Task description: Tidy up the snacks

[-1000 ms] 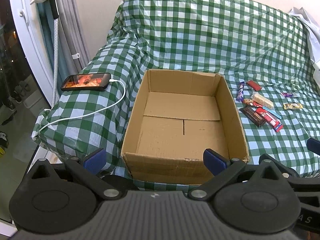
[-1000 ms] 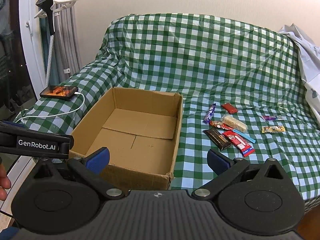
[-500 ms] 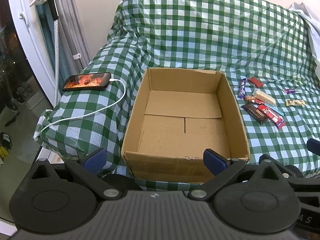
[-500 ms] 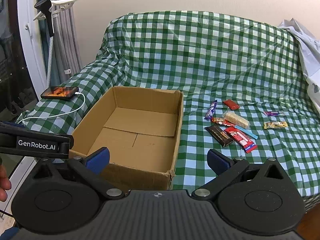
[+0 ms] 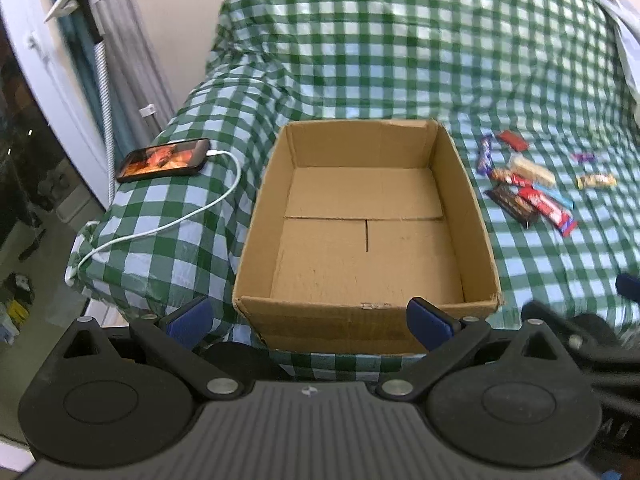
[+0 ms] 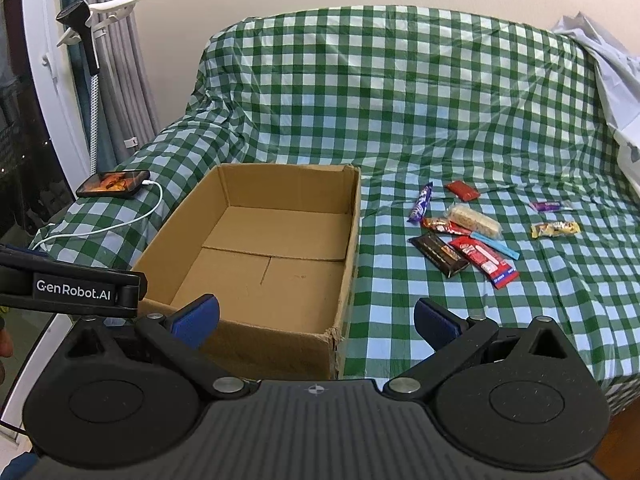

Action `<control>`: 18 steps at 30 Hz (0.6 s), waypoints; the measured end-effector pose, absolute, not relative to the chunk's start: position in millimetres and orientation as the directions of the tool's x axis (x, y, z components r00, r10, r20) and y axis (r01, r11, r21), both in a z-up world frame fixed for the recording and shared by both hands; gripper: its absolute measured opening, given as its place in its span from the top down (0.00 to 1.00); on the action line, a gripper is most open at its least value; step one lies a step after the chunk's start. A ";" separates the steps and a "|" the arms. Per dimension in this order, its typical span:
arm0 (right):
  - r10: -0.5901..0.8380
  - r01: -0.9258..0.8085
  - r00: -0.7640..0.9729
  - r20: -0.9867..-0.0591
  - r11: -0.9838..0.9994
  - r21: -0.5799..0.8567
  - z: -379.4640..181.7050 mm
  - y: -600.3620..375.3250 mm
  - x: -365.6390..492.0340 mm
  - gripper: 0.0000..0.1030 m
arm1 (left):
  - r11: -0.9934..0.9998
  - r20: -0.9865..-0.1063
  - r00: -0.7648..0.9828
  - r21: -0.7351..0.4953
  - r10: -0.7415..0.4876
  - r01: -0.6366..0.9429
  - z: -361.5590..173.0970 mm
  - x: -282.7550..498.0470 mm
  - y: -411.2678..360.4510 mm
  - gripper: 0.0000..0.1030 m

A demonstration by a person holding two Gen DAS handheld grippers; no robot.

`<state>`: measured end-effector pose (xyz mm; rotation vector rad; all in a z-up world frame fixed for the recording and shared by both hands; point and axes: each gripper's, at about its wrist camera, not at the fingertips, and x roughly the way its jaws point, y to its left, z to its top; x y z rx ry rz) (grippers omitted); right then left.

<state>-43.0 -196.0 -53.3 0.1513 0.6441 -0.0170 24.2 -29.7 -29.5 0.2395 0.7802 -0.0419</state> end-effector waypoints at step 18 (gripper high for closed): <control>0.011 0.229 0.769 -0.639 0.929 0.292 -80.5 -260.9 -44.1 0.00 | 0.929 -0.767 0.640 0.268 0.045 0.256 -48.7 31.1 -87.0 0.00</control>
